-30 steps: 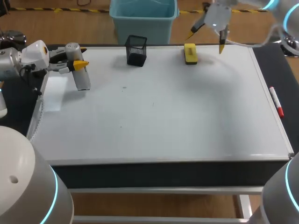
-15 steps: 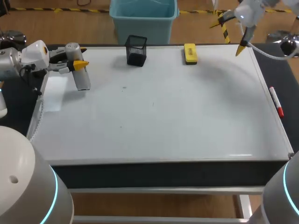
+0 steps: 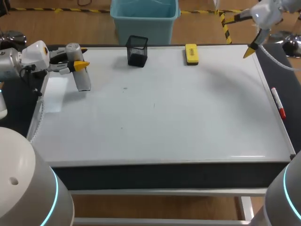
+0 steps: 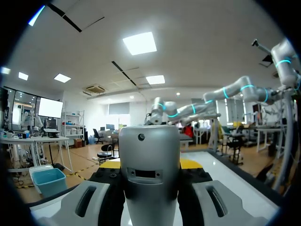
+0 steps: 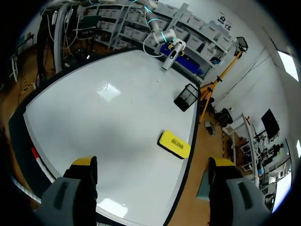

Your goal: Pick up the inspection probe, press it on each red-marked spot on the whiteboard one by one, put down the probe, pick up the eraser, and wipe off all the red marks.

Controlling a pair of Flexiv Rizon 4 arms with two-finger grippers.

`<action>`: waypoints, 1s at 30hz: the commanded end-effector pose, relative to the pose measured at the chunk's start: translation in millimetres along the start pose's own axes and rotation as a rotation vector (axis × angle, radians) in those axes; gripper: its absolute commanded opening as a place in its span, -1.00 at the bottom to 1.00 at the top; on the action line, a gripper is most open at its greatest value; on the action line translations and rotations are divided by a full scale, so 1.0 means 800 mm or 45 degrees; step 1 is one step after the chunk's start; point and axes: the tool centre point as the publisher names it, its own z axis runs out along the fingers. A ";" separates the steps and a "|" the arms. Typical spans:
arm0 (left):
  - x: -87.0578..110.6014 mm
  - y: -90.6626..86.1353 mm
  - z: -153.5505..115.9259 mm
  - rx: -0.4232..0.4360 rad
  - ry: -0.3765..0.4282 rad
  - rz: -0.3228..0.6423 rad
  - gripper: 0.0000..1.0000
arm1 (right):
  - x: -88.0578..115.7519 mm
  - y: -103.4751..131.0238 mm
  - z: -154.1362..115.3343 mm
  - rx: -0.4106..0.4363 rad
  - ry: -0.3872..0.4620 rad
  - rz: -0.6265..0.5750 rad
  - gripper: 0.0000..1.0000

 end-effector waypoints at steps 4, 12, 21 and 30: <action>0.000 -0.001 0.000 0.001 0.000 0.001 -1.00 | 0.009 0.012 -0.009 0.135 -0.028 -0.015 1.00; 0.000 -0.001 0.000 0.001 0.000 0.001 -1.00 | 0.009 0.012 -0.009 0.135 -0.028 -0.015 1.00; -0.004 -0.008 0.019 -0.004 0.035 0.016 -1.00 | 0.009 0.012 -0.009 0.135 -0.028 -0.015 1.00; -0.050 -0.034 0.089 0.006 0.135 -0.003 -1.00 | 0.009 0.012 -0.009 0.135 -0.028 -0.015 1.00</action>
